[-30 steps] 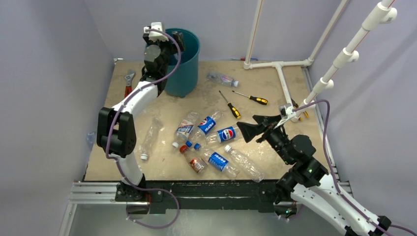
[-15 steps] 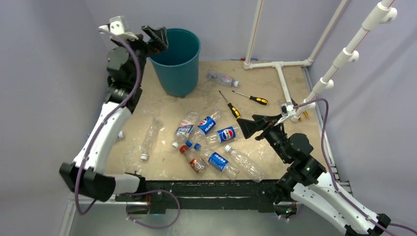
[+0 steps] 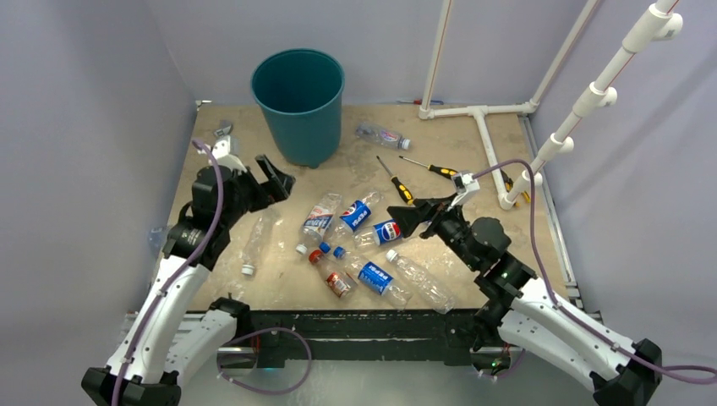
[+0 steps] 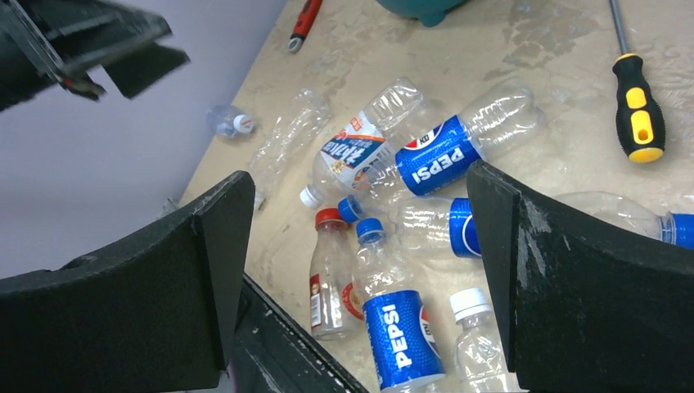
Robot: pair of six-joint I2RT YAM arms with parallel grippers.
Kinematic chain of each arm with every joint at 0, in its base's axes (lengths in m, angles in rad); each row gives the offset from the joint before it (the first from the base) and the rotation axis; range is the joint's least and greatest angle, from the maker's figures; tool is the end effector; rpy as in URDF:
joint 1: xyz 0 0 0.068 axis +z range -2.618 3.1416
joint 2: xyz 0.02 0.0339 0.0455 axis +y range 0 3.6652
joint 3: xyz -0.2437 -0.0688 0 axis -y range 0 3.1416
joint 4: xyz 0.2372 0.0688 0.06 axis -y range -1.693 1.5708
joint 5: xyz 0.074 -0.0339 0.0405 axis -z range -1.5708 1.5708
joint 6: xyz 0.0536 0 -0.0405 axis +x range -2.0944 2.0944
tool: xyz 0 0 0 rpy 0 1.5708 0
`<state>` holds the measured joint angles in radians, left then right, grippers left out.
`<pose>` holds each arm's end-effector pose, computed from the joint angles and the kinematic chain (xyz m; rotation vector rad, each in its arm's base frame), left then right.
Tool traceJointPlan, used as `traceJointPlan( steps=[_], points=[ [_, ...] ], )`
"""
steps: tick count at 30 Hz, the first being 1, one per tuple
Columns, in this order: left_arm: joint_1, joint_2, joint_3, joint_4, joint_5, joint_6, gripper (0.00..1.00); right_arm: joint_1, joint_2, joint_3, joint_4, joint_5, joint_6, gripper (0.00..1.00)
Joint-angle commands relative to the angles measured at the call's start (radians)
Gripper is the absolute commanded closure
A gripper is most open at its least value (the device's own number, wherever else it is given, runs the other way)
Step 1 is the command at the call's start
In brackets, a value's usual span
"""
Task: Put the plastic bottles in the bin
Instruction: Pick up the plastic bottle from the corner of the board.
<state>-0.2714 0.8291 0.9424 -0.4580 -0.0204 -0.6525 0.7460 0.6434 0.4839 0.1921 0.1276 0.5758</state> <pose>0.1972 -0.0537 0.3365 -0.3854 1.9237 -0.5972 0.1485 0.1279 0.2854 -0.0310 1.6167 0.9418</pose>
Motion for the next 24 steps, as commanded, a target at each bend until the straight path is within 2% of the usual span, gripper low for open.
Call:
traceJointPlan(
  steps=[1, 5, 7, 9, 12, 15, 19, 24],
  points=[
    [-0.002, -0.02, -0.092, -0.03, 0.132, -0.023, 0.01, -0.001, 0.057, 0.022, 0.011, 0.009, -0.034, 0.01],
    [-0.011, 0.011, -0.093, -0.03, 0.13, 0.01, 0.01, 0.0, 0.126, 0.057, -0.118, 0.067, -0.024, 0.01],
    [-0.051, 0.02, -0.08, -0.024, 0.072, 0.03, 0.01, 0.0, 0.134, 0.057, -0.149, 0.086, -0.02, 0.01],
    [-0.144, 0.038, -0.058, -0.023, -0.047, 0.049, 0.01, 0.0, 0.133, 0.052, -0.151, 0.116, -0.02, 0.01],
    [-0.345, 0.101, -0.005, -0.043, -0.262, 0.052, 0.01, 0.0, 0.144, 0.059, -0.145, 0.148, -0.033, 0.01],
    [-0.478, 0.164, 0.034, -0.052, -0.391, 0.045, 0.01, -0.003, 0.177, 0.079, -0.148, 0.18, -0.047, 0.01],
    [-0.496, 0.137, 0.015, -0.021, -0.441, 0.046, 0.01, -0.024, 0.24, 0.111, -0.144, 0.21, -0.022, 0.01],
    [-0.495, -0.009, -0.104, 0.106, -0.472, 0.044, 0.01, -0.032, 0.269, 0.124, -0.111, 0.205, 0.03, 0.02]
  ],
)
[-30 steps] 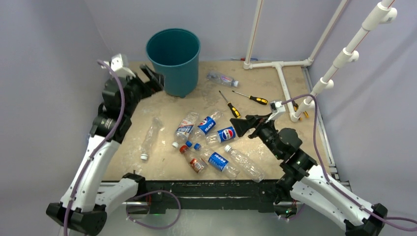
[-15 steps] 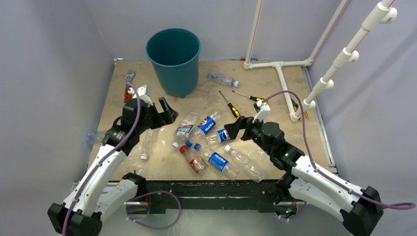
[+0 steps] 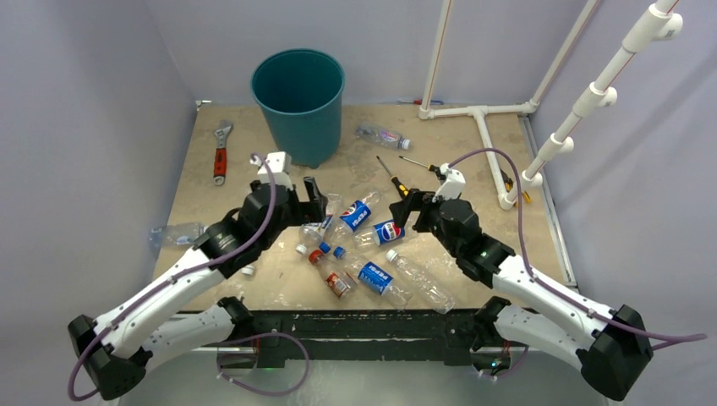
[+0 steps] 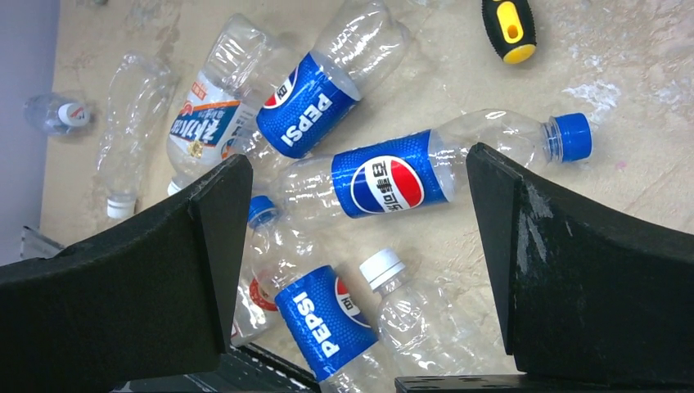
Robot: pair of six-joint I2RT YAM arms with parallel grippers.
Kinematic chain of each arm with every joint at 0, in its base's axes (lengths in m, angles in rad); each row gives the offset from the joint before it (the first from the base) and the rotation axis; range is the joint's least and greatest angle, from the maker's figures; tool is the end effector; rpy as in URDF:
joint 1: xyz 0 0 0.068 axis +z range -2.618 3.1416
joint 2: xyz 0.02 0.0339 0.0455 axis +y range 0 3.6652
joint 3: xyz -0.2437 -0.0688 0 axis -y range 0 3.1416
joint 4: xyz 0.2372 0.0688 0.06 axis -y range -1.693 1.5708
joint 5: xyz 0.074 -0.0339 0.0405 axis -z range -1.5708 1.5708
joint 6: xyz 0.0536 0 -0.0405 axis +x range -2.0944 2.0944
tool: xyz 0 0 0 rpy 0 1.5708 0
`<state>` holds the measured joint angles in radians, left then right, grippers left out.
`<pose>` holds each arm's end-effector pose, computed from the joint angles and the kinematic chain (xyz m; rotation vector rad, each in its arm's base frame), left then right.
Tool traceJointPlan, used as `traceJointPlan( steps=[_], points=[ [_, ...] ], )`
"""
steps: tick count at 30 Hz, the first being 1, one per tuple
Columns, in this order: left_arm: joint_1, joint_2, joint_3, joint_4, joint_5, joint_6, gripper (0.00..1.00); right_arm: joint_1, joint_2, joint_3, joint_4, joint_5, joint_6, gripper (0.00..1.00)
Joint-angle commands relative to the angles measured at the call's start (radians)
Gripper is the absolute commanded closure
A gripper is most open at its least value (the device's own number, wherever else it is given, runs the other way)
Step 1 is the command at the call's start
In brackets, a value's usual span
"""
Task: Put the plastic bottles in the bin
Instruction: Pick up the plastic bottle from the corner of the board.
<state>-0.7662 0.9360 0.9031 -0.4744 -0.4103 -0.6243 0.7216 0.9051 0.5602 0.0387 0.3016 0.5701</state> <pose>0.1749 -0.1386 0.3021 -0.1048 2.0590 -0.4442 0.1850 0.1415 0.2437 0.0670 1.9067 0.6060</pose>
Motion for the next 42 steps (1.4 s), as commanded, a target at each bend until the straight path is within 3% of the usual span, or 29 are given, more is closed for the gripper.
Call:
traceJointPlan(
  steps=[1, 6, 12, 16, 24, 33, 39, 42],
  points=[
    [0.0, -0.141, -0.092, 0.156, -0.076, 0.018, 0.01, -0.011, 0.016, 0.053, 0.04, 0.03, 0.04, 0.02],
    [0.0, -0.18, -0.159, 0.214, -0.051, 0.031, 0.01, -0.084, 0.061, 0.043, 0.005, 0.016, 0.082, 0.04],
    [0.001, -0.131, -0.152, 0.183, -0.009, 0.034, 0.0, -0.281, 0.138, -0.059, 0.123, -0.188, 0.157, 0.12],
    [-0.001, -0.12, -0.148, 0.163, 0.007, 0.031, 0.01, -0.283, 0.176, -0.071, 0.125, -0.224, 0.192, 0.16],
    [0.0, -0.14, -0.171, 0.194, 0.016, 0.016, 0.02, -0.283, 0.083, -0.221, 0.145, -0.198, 0.364, 0.16],
    [-0.001, -0.127, -0.165, 0.176, 0.033, 0.008, 0.03, -0.283, 0.171, -0.246, 0.231, -0.255, 0.488, 0.15],
    [-0.001, -0.144, -0.168, 0.178, 0.033, 0.013, 0.03, -0.284, 0.093, -0.187, 0.139, -0.212, 0.332, 0.12],
    [-0.001, -0.142, -0.168, 0.182, 0.04, 0.015, 0.03, -0.281, 0.034, -0.14, 0.042, -0.268, 0.222, 0.12]
  ],
)
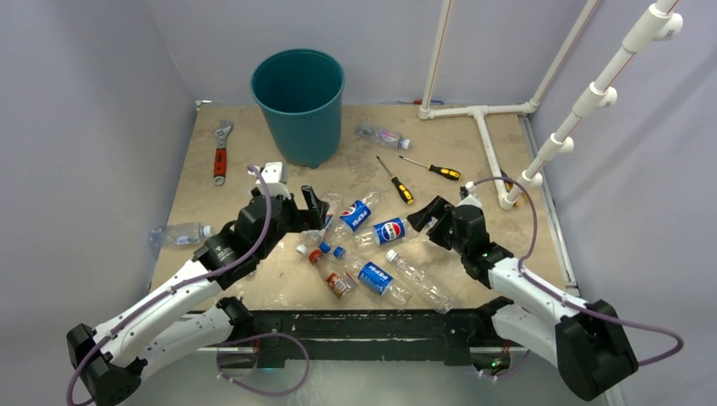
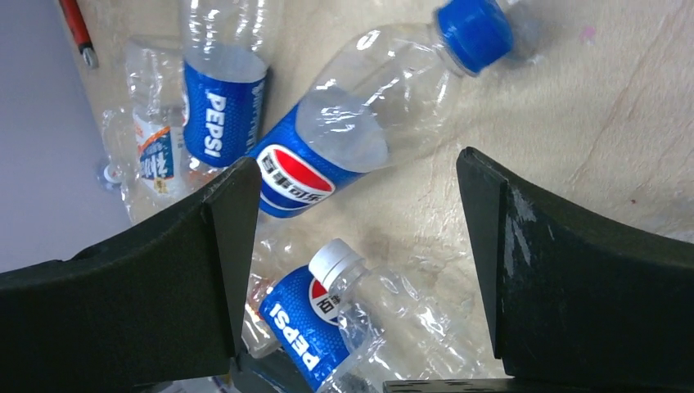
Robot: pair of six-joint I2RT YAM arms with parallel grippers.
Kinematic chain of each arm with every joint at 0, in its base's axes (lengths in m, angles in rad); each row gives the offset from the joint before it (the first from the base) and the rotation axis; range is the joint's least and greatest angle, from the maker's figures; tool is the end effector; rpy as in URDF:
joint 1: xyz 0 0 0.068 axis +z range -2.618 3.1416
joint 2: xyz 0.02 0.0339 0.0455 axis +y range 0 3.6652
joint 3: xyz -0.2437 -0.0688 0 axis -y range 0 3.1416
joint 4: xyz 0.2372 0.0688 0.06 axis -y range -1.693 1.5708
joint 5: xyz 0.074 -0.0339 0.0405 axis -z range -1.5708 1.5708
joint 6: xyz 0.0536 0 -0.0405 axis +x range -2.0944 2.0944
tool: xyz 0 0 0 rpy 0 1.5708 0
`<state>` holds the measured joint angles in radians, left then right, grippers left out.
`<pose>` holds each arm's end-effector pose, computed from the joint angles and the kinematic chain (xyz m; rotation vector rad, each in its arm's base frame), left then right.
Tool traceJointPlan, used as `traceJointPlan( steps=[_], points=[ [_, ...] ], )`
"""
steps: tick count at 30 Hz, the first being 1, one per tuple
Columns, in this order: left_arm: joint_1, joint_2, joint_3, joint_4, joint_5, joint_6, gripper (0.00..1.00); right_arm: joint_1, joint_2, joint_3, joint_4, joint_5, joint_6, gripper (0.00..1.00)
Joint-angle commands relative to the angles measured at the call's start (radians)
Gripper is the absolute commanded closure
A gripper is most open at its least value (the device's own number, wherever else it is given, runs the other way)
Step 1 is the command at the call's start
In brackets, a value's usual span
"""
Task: Put the plastic bottles in the bin
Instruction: Pick up the plastic bottle from the corner of the board.
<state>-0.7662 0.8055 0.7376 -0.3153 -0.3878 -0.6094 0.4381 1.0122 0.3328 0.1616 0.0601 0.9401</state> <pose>0.1629 -0.1286 0.2868 -0.1047 1.9594 -0.5385 0.2041 0.0920 0.1547 0.5789 2.1041 0.7557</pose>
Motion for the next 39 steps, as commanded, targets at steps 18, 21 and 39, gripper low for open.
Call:
traceJointPlan(
  steps=[18, 21, 39],
  points=[
    [-0.001, 0.045, 0.003, 0.042, 0.079, -0.002, 0.04, 0.338, 0.112, 0.212, -0.374, -0.001, -0.266, 0.16],
    [0.0, 0.043, 0.001, 0.041, 0.081, -0.001, 0.04, 0.346, 0.129, 0.214, -0.381, 0.003, -0.27, 0.17],
    [0.0, 0.035, 0.003, 0.035, 0.085, -0.002, 0.04, 0.474, 0.236, 0.321, -0.566, 0.188, -0.21, 0.17]
  ],
)
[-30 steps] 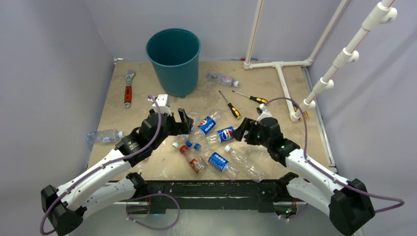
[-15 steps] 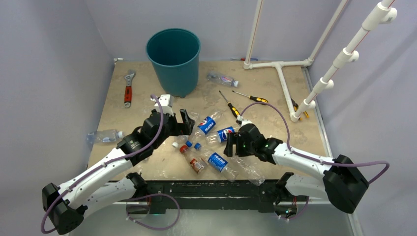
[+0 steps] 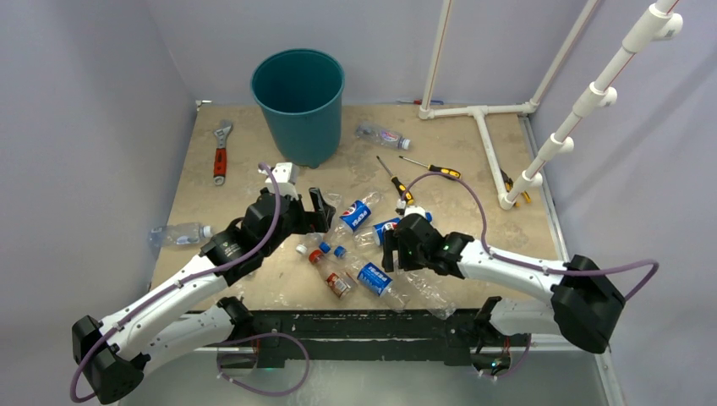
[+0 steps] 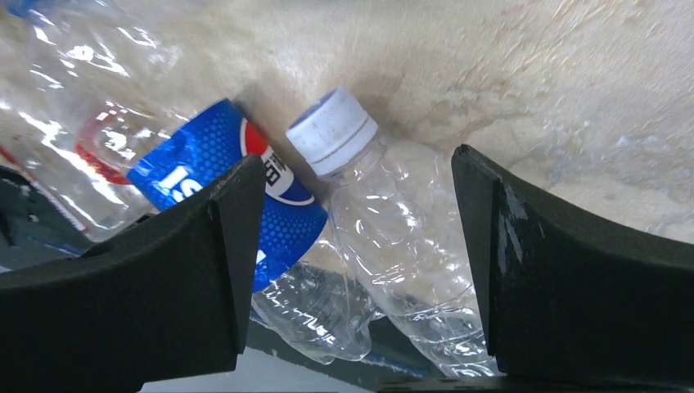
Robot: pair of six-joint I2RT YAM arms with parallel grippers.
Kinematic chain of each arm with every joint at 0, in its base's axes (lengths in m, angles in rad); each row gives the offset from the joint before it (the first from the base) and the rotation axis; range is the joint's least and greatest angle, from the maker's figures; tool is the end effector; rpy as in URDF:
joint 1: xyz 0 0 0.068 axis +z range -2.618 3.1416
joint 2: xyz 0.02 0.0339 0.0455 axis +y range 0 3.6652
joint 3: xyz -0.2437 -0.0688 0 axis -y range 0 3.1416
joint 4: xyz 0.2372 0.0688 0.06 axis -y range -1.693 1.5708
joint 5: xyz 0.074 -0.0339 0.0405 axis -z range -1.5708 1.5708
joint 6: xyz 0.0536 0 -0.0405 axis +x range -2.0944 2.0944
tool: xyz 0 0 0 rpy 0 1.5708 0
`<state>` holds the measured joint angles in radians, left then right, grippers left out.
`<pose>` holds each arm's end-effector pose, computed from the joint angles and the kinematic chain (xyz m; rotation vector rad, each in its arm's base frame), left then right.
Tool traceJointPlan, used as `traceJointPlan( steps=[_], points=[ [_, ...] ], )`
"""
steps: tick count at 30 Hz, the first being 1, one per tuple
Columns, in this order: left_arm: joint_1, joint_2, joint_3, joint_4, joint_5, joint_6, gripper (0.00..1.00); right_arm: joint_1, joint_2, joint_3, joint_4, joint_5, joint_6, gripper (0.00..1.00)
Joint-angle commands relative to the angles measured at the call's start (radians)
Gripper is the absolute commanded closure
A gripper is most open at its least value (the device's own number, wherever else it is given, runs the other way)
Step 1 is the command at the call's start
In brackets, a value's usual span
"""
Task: Put the plastic bottles in the bin
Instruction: Pick up the plastic bottle from the corner of the board.
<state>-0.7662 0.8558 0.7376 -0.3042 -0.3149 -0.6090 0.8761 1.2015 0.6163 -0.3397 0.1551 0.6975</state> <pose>0.1677 -0.1384 0.2779 -0.0479 2.0171 -0.5778 0.1596 0.1786 0.1584 -0.1608 2.5366 0.4627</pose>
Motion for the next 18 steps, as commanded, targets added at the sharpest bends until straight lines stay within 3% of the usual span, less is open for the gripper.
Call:
traceJointPlan(
  steps=[1, 9, 18],
  points=[
    [-0.001, -0.013, 0.005, 0.022, 0.014, -0.002, 0.04, 0.045, 0.056, 0.038, -0.074, 0.108, 0.039, 0.18],
    [-0.001, -0.014, 0.002, 0.02, 0.016, -0.004, 0.04, 0.064, 0.087, 0.036, -0.077, 0.157, 0.055, 0.26],
    [0.0, -0.016, 0.002, 0.023, 0.017, -0.003, 0.04, 0.067, 0.054, 0.064, -0.1, 0.21, 0.064, 0.46]
  ],
)
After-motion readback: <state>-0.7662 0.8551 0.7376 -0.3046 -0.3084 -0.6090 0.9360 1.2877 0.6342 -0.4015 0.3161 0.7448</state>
